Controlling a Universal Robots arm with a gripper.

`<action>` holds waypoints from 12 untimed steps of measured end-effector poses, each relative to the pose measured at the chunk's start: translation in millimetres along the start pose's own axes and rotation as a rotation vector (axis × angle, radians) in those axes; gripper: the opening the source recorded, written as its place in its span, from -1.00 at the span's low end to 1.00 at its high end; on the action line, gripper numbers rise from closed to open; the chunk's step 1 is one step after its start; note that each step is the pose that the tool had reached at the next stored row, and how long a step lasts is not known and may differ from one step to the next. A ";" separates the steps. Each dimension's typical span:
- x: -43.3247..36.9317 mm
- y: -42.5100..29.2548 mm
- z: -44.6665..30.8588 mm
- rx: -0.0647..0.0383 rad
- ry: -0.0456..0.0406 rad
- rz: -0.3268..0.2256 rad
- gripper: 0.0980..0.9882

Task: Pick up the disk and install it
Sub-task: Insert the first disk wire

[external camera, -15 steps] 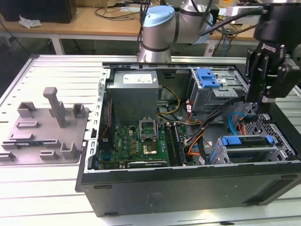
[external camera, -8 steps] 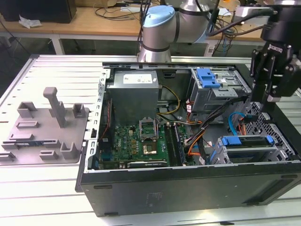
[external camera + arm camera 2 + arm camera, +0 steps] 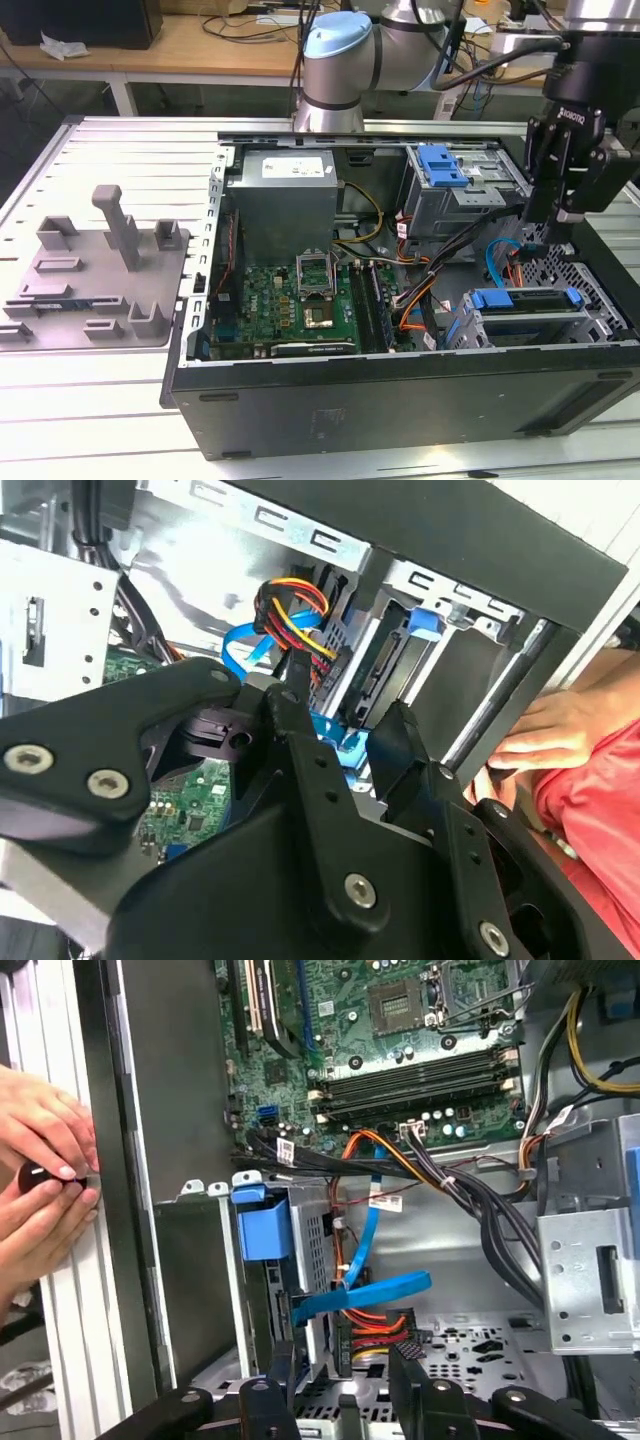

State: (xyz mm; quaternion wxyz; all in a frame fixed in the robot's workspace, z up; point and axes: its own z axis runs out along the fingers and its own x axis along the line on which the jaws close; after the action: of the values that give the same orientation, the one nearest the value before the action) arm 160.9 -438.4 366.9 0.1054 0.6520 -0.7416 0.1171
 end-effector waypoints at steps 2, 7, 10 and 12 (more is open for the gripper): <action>-1.4 0.1 1.7 -0.001 0.0100 0.006 -0.09; -5.2 -0.6 11.9 -0.004 0.0127 0.013 -0.09; -7.3 -3.1 14.9 -0.004 0.0280 0.012 -0.09; -9.6 -2.8 17.0 -0.003 0.0386 0.013 -0.12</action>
State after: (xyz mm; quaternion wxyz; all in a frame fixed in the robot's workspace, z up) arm 164.8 -435.0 347.9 0.1199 0.6448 -0.7437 0.1294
